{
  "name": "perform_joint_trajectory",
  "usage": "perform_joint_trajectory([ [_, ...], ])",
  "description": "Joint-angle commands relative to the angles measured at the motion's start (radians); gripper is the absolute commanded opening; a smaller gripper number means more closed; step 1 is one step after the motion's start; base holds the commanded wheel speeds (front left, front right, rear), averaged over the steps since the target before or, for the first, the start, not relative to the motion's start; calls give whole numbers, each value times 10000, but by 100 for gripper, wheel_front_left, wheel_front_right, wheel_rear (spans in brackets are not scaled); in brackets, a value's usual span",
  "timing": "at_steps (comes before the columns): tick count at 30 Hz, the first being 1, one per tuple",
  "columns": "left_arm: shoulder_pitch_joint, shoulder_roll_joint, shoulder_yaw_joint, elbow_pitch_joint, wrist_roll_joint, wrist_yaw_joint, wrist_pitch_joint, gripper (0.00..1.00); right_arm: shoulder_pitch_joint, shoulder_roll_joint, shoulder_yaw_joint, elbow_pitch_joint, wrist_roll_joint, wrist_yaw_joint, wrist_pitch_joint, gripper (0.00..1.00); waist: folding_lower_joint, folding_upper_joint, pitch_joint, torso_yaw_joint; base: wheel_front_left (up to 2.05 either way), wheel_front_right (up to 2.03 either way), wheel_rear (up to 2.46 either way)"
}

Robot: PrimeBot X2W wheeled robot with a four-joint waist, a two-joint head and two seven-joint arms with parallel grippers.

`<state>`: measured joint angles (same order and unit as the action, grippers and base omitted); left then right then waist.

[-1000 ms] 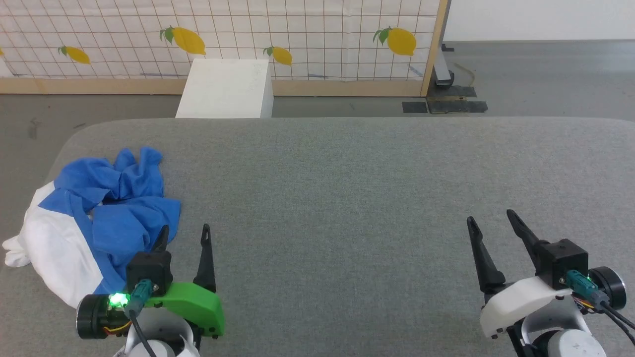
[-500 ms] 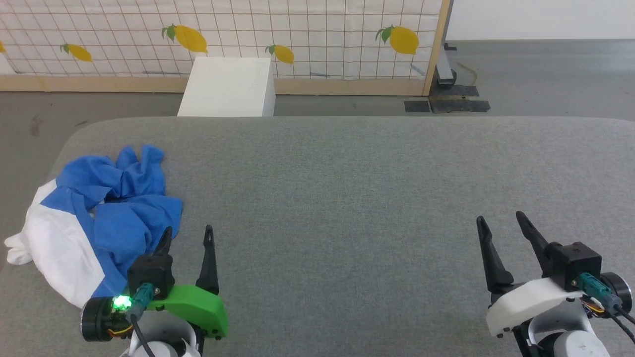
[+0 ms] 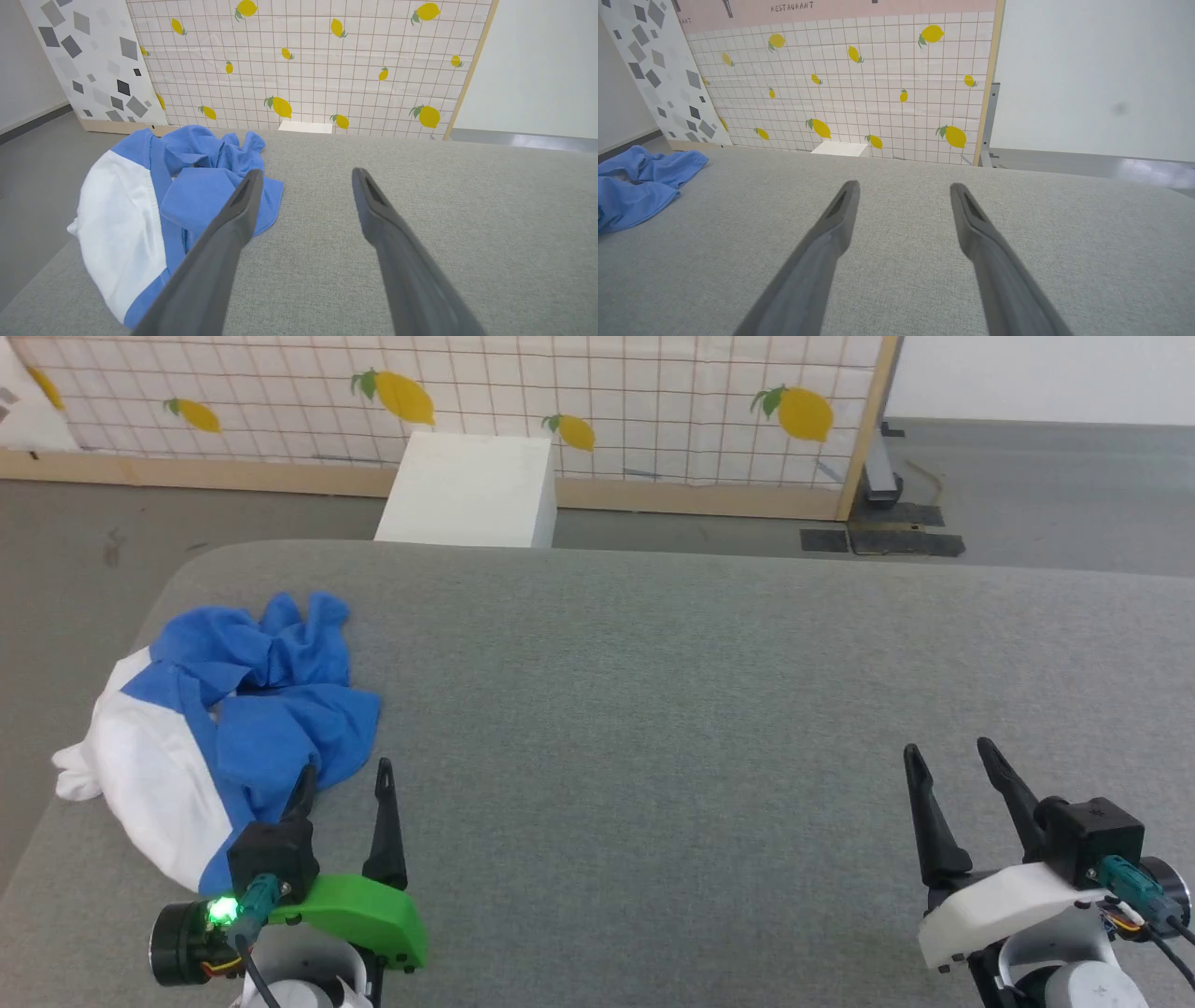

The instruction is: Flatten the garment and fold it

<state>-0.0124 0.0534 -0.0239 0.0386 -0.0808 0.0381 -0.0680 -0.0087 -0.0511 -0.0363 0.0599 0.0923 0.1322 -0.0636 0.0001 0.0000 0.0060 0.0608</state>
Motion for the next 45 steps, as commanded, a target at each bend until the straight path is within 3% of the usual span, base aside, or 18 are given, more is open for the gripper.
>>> perform_joint_trajectory([
  [1, 112, -9, -2, 34, -58, 77, -106, 100, 62, 3, -26, 70, 128, -4, -140, 100, -1, 0, -8, 192, 0, 0, 0],
  [28, 520, -16, -22, 241, -491, 386, -666, 100, 235, 5, 0, 677, 863, -8, -703, 100, -1, 0, -119, 2384, 0, 0, 0],
  [45, 702, -20, -79, 346, -509, 605, -1016, 100, 240, 6, -70, 1090, 1220, -10, -1055, 100, -1, 0, -102, 3248, 0, 0, 0],
])
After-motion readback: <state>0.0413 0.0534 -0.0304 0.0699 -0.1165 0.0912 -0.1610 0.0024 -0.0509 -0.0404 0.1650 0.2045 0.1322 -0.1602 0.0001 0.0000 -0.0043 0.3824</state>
